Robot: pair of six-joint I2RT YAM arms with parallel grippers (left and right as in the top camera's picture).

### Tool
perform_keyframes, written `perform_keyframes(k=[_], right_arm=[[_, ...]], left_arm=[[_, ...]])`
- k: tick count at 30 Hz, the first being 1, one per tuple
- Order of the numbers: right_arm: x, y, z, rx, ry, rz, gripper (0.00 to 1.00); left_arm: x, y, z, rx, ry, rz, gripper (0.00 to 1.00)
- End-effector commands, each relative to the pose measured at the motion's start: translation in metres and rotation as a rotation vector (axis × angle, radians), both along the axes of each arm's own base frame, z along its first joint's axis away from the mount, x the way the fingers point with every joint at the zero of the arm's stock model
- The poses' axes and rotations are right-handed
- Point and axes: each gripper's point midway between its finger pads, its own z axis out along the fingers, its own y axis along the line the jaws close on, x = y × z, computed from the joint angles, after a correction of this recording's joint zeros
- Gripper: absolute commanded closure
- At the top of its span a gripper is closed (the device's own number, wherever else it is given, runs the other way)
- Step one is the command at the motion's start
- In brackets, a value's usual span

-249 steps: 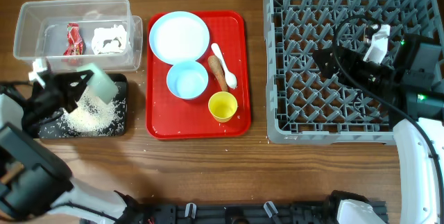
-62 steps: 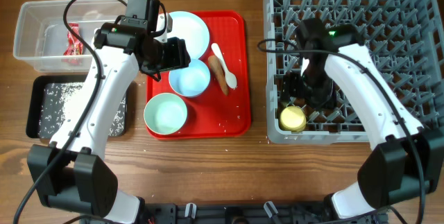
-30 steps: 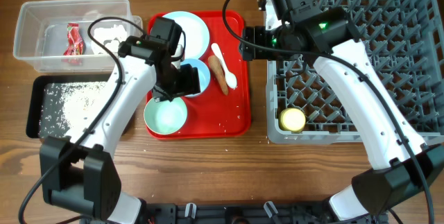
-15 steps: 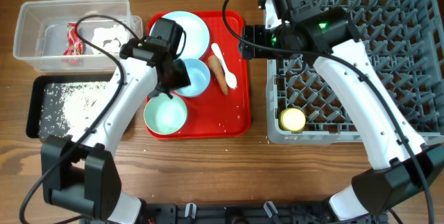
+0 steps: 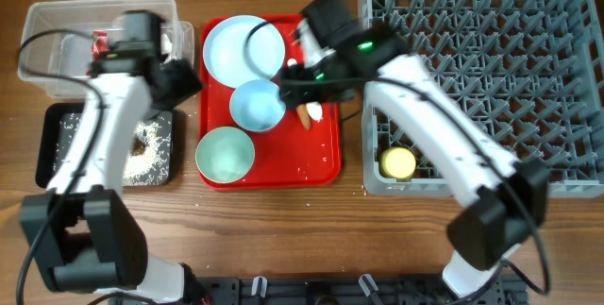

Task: Sort waste into correct bins and load items into the dishwasher rack

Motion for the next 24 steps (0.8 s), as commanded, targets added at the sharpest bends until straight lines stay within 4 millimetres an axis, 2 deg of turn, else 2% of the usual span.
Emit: perform_keyframes(k=[1, 5, 9, 12, 13, 14, 15, 19, 24], right_arm=[[-0.033, 0.041, -0.035, -0.017, 0.106, 0.097, 0.21], [-0.065, 0.066, -0.073, -0.085, 0.175, 0.185, 0.3], [-0.079, 0.076, -0.106, -0.136, 0.22, 0.217, 0.44], [-0.086, 0.081, -0.122, -0.158, 0.243, 0.236, 0.54], [-0.088, 0.083, -0.127, -0.162, 0.246, 0.24, 0.55], [-0.087, 0.084, -0.128, -0.162, 0.247, 0.241, 0.55], [-0.087, 0.085, -0.132, -0.163, 0.248, 0.239, 0.55], [-0.082, 0.087, -0.141, -0.162, 0.256, 0.199, 0.55], [-0.075, 0.093, -0.142, -0.139, 0.246, 0.15, 0.55]], left_arm=[[-0.008, 0.014, 0.006, -0.099, 0.011, -0.066, 0.15], [-0.015, 0.027, 0.004, -0.087, 0.036, -0.075, 0.15], [-0.015, 0.028, 0.004, -0.085, 0.034, -0.075, 0.14], [-0.014, 0.029, 0.004, -0.081, 0.03, -0.074, 0.12], [-0.014, 0.029, 0.004, -0.082, 0.031, -0.074, 0.1], [-0.015, 0.029, 0.004, -0.082, 0.032, -0.074, 0.08], [-0.015, 0.029, 0.004, -0.082, 0.032, -0.074, 0.0], [-0.015, 0.029, 0.004, -0.082, 0.031, -0.074, 0.0], [-0.014, 0.029, 0.004, -0.082, 0.031, -0.074, 0.0]])
